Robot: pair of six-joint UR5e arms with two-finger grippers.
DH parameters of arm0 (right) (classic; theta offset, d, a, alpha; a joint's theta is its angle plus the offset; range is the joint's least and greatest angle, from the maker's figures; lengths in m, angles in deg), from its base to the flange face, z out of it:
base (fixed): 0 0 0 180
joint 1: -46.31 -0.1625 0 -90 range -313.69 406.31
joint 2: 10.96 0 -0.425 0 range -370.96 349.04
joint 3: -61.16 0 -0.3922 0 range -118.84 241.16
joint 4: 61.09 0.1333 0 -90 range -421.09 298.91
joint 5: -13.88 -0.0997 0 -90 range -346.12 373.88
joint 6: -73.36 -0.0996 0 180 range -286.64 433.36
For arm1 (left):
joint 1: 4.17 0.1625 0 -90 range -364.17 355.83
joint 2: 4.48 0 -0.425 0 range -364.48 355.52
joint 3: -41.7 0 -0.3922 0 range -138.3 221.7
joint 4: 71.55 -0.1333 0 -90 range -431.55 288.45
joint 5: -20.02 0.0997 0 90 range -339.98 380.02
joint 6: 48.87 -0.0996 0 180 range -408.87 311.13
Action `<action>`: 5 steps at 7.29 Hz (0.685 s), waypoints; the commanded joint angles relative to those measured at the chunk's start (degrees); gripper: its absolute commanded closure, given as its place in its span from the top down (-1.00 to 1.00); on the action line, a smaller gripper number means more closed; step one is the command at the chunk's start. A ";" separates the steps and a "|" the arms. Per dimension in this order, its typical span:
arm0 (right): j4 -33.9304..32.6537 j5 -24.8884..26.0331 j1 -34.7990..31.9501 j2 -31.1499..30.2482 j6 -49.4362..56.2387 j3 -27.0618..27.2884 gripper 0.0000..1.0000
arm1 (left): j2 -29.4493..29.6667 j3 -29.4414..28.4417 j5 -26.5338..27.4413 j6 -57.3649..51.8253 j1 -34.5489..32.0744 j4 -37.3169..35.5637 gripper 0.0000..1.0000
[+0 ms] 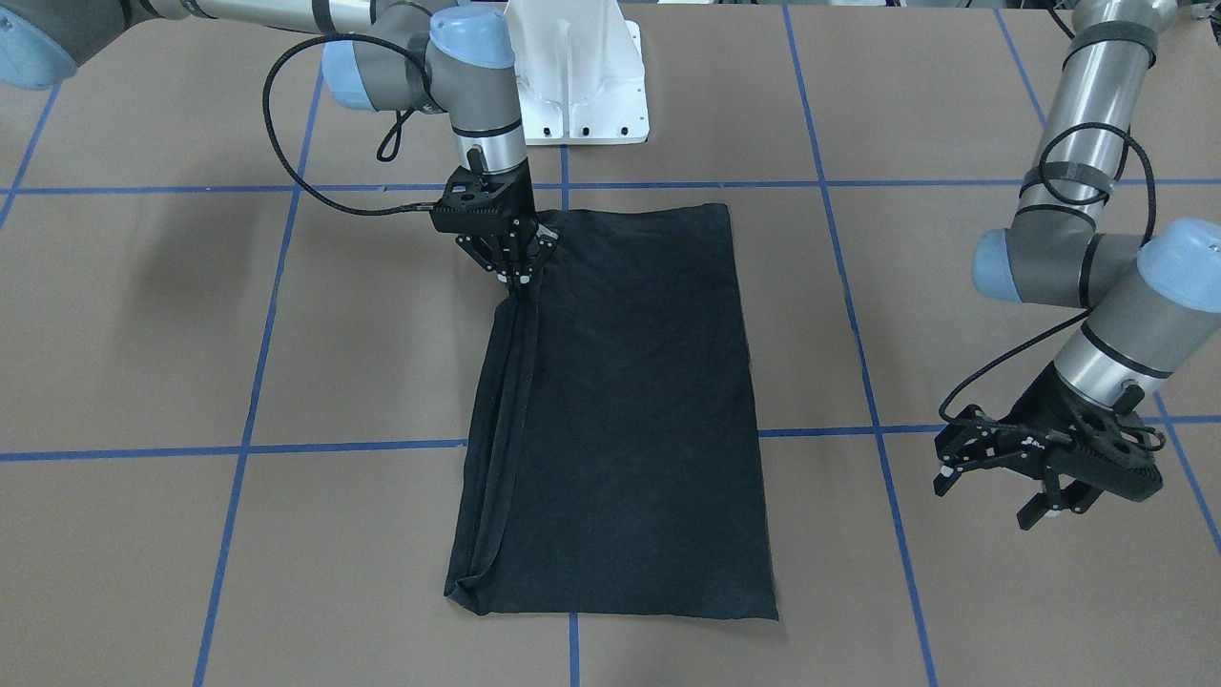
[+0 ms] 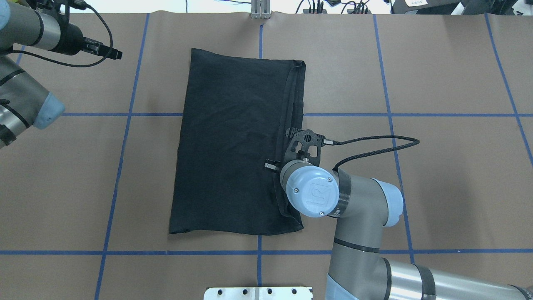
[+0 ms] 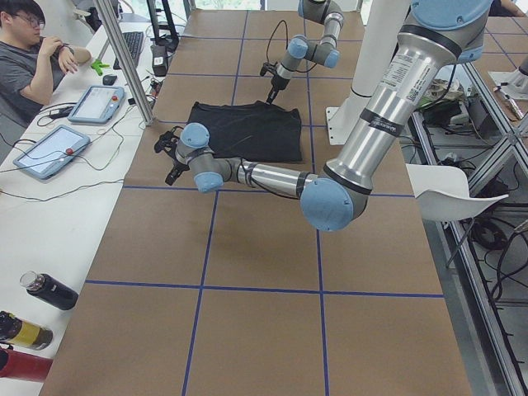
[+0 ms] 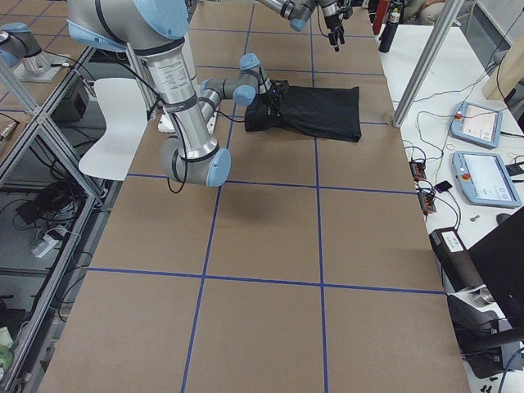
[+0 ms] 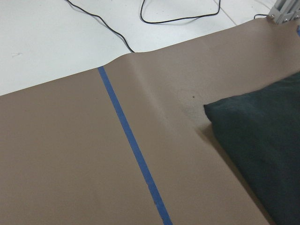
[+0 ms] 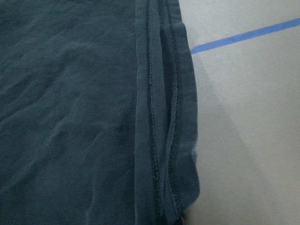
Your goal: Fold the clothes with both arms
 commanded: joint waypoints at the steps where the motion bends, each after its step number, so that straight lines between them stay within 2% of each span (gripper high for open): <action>1: -0.40 -0.12 -0.61 -2.31 2.42 0.97 -1.00 | -0.05 0.15 0.00 0.00 0.26 0.04 1.00; 2: -0.48 -0.12 -0.97 -2.84 3.05 0.89 -1.00 | -0.05 0.07 0.00 0.00 0.61 0.13 1.00; 3: -0.49 -0.12 -1.58 -2.84 4.62 0.97 -0.81 | -0.05 0.07 0.00 0.00 0.70 0.39 1.00; 4: -0.57 -0.29 -2.37 -3.10 6.29 0.97 0.62 | -0.05 -0.02 0.00 0.00 0.96 0.30 1.00; 5: -0.57 -0.30 -3.33 -3.19 8.57 1.06 1.00 | -0.05 -0.02 0.00 0.00 0.97 0.39 1.00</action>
